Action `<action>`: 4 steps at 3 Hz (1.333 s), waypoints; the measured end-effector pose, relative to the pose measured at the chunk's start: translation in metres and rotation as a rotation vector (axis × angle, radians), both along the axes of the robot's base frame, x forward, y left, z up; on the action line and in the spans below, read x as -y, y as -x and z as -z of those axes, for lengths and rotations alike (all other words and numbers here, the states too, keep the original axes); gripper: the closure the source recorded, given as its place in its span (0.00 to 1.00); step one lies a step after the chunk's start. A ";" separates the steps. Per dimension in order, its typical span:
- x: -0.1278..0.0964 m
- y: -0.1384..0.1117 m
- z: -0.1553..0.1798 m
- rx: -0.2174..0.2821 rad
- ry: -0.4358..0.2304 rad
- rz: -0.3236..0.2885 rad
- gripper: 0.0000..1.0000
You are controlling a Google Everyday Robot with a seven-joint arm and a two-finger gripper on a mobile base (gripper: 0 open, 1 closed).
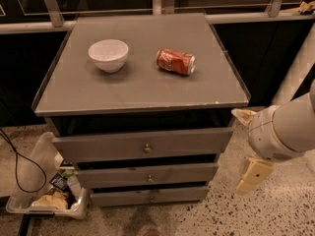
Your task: Open middle drawer
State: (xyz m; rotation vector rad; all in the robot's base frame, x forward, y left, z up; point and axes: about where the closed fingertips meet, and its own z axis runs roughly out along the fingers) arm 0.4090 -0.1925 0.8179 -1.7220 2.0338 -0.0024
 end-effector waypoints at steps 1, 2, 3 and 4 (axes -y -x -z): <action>-0.008 -0.007 0.034 -0.040 -0.004 -0.013 0.00; -0.007 -0.020 0.085 -0.072 -0.019 -0.006 0.00; 0.000 -0.037 0.139 -0.071 -0.018 0.010 0.00; 0.000 -0.049 0.179 -0.040 -0.097 0.015 0.00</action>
Offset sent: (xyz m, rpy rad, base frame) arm 0.0446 0.0043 -0.1547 0.0500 0.1027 -0.0110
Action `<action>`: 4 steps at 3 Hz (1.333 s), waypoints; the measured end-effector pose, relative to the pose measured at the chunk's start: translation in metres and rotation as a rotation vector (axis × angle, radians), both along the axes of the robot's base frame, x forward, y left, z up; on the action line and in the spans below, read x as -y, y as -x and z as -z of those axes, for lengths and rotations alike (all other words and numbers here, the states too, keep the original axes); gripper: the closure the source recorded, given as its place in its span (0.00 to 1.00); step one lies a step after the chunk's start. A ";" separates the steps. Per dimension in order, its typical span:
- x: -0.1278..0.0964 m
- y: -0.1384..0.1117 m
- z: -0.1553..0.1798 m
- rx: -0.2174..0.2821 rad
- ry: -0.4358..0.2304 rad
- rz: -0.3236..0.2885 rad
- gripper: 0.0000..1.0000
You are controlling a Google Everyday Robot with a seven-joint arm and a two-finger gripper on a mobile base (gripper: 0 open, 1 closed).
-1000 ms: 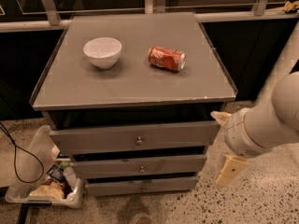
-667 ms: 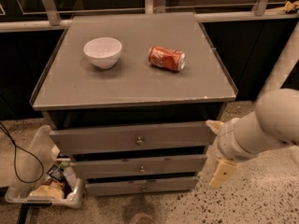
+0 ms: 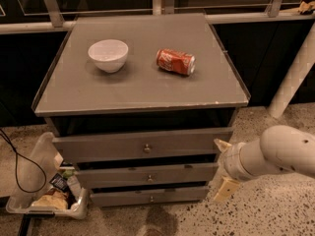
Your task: Open middle drawer
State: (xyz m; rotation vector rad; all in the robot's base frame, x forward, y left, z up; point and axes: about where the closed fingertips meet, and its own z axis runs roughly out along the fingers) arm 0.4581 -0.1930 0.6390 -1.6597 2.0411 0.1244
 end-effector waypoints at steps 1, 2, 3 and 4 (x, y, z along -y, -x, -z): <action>0.010 0.002 0.035 0.053 -0.186 -0.025 0.00; 0.009 0.002 0.034 0.055 -0.184 -0.029 0.00; -0.003 0.005 0.041 0.046 -0.146 -0.032 0.00; -0.018 -0.006 0.076 0.034 -0.134 -0.008 0.00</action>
Offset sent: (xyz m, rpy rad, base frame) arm 0.0036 -0.0004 -0.0201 0.1475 -0.0283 0.0003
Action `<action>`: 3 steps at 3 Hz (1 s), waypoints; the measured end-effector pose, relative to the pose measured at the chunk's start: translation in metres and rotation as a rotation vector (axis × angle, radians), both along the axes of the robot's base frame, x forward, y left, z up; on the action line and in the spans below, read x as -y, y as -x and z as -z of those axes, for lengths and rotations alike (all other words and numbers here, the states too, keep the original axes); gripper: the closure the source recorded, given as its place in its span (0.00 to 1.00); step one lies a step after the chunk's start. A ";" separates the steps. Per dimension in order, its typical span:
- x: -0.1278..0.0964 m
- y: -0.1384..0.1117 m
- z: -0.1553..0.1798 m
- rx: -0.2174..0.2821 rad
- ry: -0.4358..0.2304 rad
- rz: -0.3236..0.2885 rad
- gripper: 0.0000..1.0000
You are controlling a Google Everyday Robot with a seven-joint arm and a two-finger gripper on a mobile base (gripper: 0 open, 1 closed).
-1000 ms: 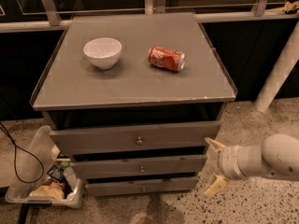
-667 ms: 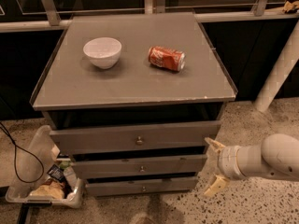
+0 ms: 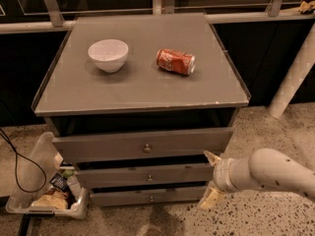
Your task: Open middle drawer
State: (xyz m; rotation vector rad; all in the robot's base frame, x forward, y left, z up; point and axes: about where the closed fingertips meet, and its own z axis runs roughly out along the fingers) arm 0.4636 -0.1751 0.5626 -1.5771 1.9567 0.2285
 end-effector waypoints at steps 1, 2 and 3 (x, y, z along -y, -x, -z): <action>-0.008 -0.020 0.046 0.003 -0.009 0.047 0.00; -0.012 -0.045 0.107 0.057 -0.017 0.109 0.00; -0.012 -0.045 0.107 0.057 -0.017 0.109 0.00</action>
Offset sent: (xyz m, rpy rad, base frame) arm 0.0500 0.0071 -0.1267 -0.0109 -0.0663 -0.1458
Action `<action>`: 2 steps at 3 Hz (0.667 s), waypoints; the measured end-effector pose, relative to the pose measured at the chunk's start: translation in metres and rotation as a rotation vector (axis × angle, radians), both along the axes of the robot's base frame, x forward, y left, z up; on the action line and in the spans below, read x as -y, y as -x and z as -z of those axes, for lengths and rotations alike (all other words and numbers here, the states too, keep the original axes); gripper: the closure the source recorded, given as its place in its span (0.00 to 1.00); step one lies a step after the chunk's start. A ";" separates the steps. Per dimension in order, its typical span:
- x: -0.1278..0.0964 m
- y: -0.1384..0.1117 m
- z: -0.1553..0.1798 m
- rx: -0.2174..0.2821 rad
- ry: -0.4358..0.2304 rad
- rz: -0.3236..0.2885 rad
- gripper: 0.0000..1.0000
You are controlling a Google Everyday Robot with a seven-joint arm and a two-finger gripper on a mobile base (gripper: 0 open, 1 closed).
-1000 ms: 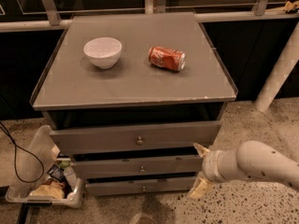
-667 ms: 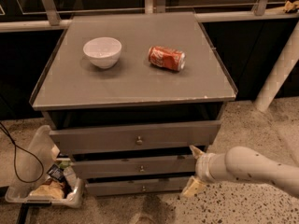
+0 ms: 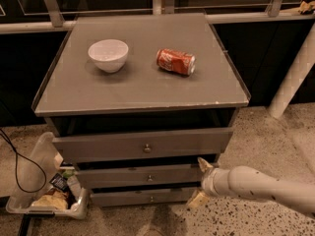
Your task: Open middle drawer
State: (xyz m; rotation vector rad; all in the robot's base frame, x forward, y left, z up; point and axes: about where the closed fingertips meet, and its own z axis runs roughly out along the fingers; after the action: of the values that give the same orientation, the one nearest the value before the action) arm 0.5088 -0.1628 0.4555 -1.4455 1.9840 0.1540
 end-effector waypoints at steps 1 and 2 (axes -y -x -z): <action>-0.005 -0.003 0.004 0.054 -0.003 -0.044 0.00; -0.011 -0.010 0.015 0.108 -0.043 -0.117 0.00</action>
Offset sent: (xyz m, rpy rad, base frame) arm 0.0261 0.0128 -0.0315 0.1150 -0.1628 0.2236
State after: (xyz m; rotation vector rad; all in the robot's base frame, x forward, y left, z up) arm 0.5192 -0.1518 0.4406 -1.5112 1.8001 0.1653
